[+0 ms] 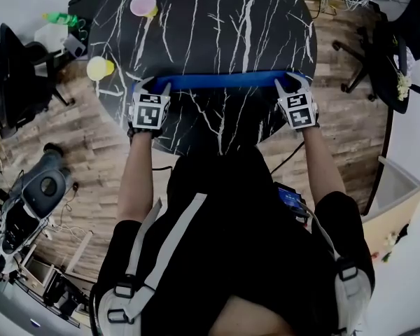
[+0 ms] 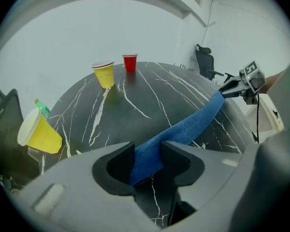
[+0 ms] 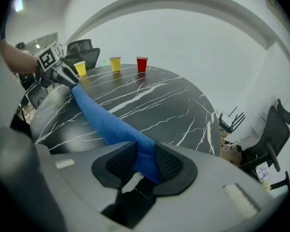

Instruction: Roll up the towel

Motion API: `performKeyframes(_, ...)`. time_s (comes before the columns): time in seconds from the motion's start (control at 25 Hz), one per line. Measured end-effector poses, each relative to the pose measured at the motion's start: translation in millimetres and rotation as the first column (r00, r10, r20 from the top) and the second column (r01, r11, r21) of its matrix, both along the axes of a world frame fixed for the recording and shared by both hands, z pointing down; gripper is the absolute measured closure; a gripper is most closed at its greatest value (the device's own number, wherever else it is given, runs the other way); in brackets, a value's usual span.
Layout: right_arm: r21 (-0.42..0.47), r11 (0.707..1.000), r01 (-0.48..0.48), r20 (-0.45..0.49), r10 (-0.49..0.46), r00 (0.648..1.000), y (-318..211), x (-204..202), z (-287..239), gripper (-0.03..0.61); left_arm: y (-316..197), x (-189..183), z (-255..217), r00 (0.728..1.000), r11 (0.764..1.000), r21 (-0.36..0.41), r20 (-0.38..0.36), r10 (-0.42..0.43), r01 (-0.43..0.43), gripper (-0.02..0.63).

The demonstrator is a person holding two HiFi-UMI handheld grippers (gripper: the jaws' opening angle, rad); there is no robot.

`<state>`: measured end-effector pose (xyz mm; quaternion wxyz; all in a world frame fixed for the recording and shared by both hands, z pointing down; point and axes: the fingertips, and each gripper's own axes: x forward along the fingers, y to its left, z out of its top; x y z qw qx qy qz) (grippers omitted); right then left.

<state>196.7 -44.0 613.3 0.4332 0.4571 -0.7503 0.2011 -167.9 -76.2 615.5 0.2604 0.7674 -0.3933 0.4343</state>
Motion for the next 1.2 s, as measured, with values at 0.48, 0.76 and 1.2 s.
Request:
performKeyframes(0.48,0.153,0.982,-0.109,0.105,0.094,0.990,-1.1,-13.4,-41.8,0.451,2.4,6.4,-39.2,0.994,0.982,0.184,-0.110,-0.022,0.042,0.423)
performKeyframes(0.76,0.259,0.947,-0.192,0.227,0.134,0.965,17.0,-24.3,-97.9,0.475,4.9,12.2,-90.3,0.964,0.948,0.302,-0.263,-0.020,0.102,0.462)
performKeyframes(1.2,0.376,0.882,-0.285,0.355,0.147,0.923,48.7,-30.2,-160.3,0.561,25.2,26.7,-170.7,0.913,0.887,0.442,-0.403,0.062,0.135,0.606)
